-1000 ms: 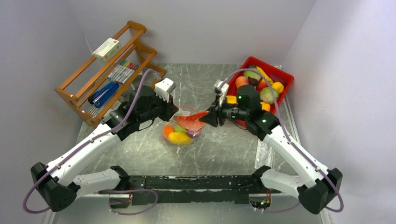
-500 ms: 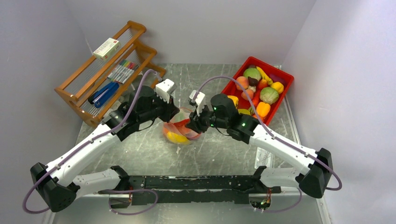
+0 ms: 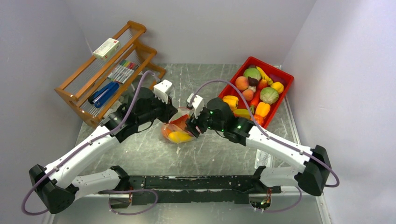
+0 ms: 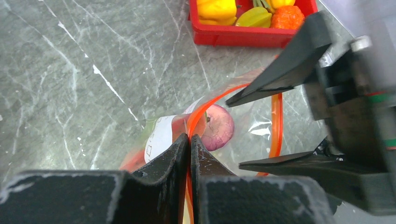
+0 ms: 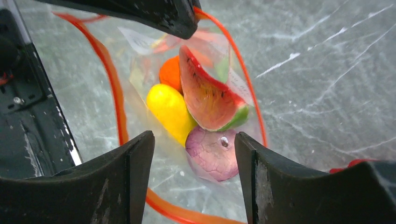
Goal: Place the food in the zip-top bag and seal the zipper
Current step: Place the fake fruit in the zipper food storage bag.
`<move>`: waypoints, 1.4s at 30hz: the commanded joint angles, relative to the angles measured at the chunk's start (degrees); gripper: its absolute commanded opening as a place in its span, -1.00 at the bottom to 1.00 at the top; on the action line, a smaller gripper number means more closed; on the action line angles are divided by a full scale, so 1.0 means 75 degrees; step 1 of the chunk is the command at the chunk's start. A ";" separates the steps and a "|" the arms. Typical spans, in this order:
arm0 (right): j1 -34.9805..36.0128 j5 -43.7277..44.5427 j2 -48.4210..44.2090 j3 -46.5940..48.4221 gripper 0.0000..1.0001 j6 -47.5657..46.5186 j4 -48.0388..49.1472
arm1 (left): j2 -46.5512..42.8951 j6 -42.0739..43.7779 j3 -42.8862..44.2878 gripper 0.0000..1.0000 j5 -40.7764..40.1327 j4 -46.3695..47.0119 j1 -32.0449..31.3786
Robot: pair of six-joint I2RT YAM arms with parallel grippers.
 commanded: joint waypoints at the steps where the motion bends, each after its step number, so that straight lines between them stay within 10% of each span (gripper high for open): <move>1: 0.0044 0.0041 -0.0822 0.0156 0.29 0.0095 0.0291 | -0.0250 -0.0098 -0.0057 -0.86 -0.0523 0.0169 0.0034; 10: 0.0045 0.0519 -0.1407 0.0889 0.31 0.1170 0.0463 | -0.0436 -0.0152 -0.0087 -0.86 -0.1002 0.0196 0.0031; 18: -0.0174 0.3584 -0.0984 0.2163 0.31 0.1723 -0.0853 | -0.0662 -0.0139 -0.0056 -0.86 -0.1854 0.0570 0.0027; 42: -0.4433 0.4639 0.1367 0.1495 0.45 0.1963 -0.0883 | -0.0877 -0.0323 -0.0845 -0.86 -0.1029 0.0444 0.0025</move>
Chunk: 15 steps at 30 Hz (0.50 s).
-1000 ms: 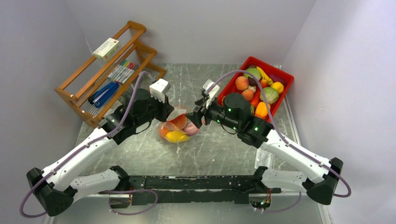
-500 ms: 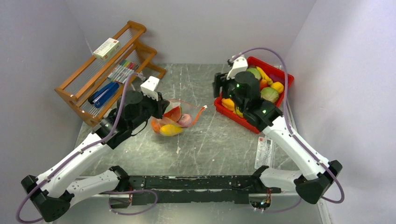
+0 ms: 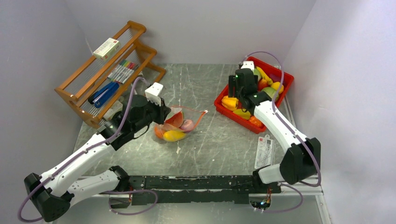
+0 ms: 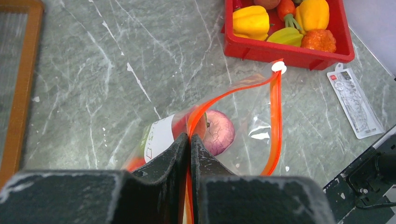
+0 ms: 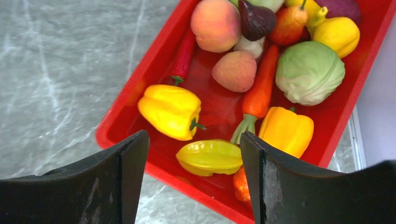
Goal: Place the food in the zip-top bag and seal the zipper
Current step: Place the fake fruit in the zipper food storage bag, then pick up the fake fruit from the bin.
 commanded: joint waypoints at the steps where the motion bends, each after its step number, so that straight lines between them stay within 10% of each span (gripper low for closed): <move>1: -0.0361 0.0423 0.0557 -0.0163 0.47 -0.0180 0.0699 | -0.0097 -0.0051 0.0039 -0.86 0.0347 -0.0137 0.0028; 15: -0.1652 -0.0011 0.2680 0.0383 0.48 -0.0224 0.1492 | -0.0288 -0.0190 -0.0227 -0.86 0.0612 0.0007 0.0031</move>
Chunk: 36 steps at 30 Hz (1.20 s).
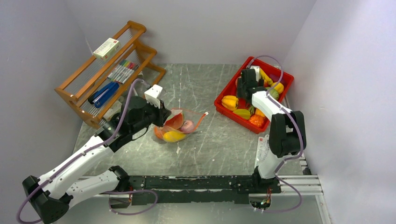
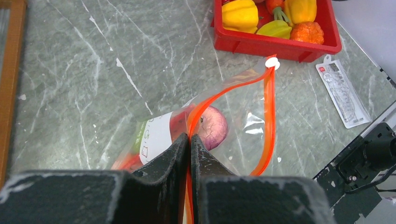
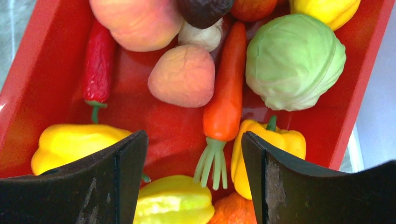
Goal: Place the food in the zip-top bag and seal the zipper
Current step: Pick up the fake fruit from the bin.
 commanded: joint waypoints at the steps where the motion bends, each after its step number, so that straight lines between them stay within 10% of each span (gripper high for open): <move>1: -0.0273 -0.0311 0.0408 0.0368 0.48 0.0004 0.0553 | -0.0041 -0.0119 -0.0146 -0.86 0.0260 0.0203 0.0028; 36: -0.0715 -0.1078 0.1910 0.0510 0.62 -0.0378 0.1559 | -0.0145 -0.0288 -0.0149 -0.86 0.0660 0.0312 0.0027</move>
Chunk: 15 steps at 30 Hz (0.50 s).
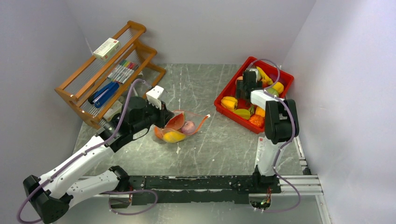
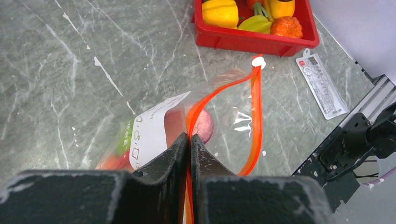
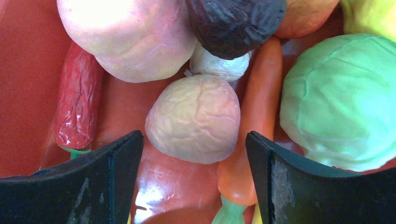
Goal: Place the food in the zip-top bag and seal the zipper
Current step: Pick up the fake fruit from the bin.
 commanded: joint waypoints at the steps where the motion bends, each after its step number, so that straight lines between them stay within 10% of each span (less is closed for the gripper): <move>1: -0.0065 -0.0199 0.0292 0.0272 0.58 -0.0134 0.0220 | -0.0204 -0.0092 -0.0022 -0.86 0.0042 0.0103 0.0034; 15: -0.0042 0.0086 0.0077 0.0065 0.21 -0.0254 0.0490 | -0.0426 -0.0138 -0.0051 -0.86 -0.0001 0.0085 0.0025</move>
